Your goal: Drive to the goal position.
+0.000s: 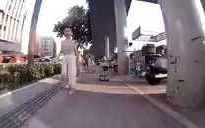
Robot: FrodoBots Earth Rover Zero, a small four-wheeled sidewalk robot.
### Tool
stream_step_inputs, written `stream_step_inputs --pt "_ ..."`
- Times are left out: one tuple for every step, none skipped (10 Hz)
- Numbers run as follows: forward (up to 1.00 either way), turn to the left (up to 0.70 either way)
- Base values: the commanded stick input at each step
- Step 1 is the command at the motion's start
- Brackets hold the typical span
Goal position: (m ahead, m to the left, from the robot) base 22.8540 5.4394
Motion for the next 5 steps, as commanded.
stream_step_inputs --pt "0.45 0.0" --pt "0.45 0.0" --pt "0.45 0.0" --pt "0.45 0.0" --pt "0.45 0.0"
